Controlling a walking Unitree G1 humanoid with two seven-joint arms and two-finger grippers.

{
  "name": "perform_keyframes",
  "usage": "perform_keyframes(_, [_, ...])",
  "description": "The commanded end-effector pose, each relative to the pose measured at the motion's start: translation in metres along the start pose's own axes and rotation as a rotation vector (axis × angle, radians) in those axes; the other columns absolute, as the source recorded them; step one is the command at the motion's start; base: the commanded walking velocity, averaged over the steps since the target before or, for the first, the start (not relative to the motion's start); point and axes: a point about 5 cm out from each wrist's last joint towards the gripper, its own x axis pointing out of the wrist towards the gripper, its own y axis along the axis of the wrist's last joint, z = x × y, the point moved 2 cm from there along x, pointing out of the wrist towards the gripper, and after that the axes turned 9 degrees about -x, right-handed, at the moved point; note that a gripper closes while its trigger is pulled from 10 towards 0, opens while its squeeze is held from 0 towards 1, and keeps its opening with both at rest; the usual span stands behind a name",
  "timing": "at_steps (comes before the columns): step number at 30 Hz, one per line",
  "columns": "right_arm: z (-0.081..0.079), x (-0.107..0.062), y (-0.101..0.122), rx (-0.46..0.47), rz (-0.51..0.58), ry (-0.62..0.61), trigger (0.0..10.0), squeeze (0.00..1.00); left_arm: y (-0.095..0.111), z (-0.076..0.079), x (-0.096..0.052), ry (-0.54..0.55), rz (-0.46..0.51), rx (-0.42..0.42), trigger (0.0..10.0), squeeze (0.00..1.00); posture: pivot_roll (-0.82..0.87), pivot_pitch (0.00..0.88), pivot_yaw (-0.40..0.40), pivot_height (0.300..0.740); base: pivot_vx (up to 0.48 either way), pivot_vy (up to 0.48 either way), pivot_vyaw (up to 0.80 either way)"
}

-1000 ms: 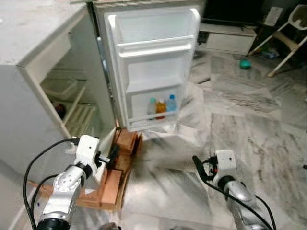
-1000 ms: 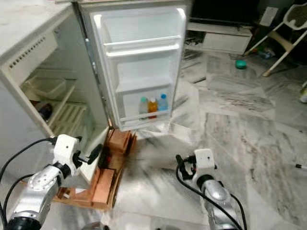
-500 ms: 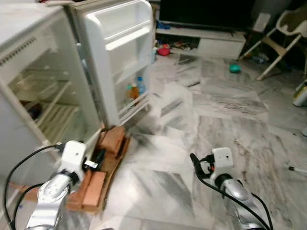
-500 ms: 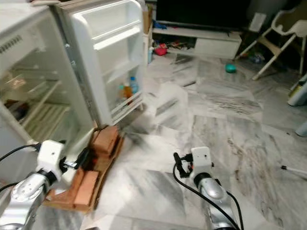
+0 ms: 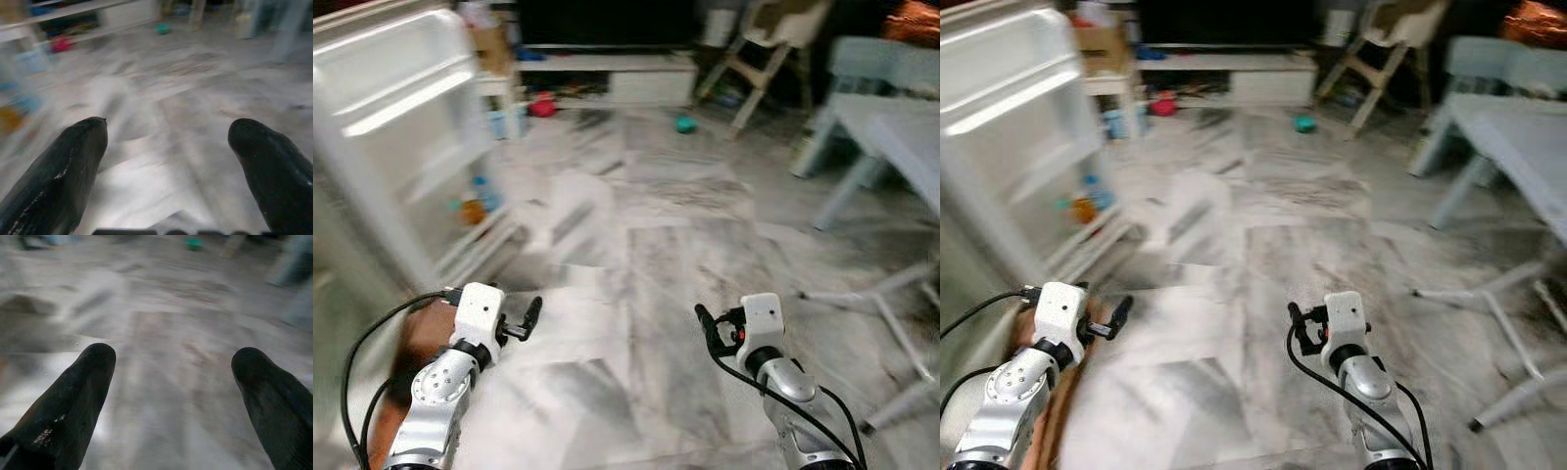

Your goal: Restocking fridge

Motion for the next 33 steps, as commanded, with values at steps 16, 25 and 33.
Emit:
perform_keyframes(16, [0.01,0.008,0.061,-0.002,0.245,-0.093,10.0,0.0,0.012,-0.013,0.004,0.111,0.066,0.018,10.0,0.0,-0.01,0.0,-0.02,0.74,0.478,0.0,-0.8])
perform_keyframes(25, [0.01,0.004,0.071,-0.009,0.306,-0.122,10.0,0.0,0.02,-0.009,0.009,0.118,0.125,-0.035,10.0,0.0,-0.02,0.0,-0.016,0.74,0.452,0.0,-0.8])
perform_keyframes(33, [0.007,-0.002,0.085,0.019,0.394,-0.102,10.0,0.0,0.025,-0.016,0.008,0.133,0.153,-0.045,10.0,0.0,-0.02,0.0,-0.015,0.74,0.382,0.288,-0.68])
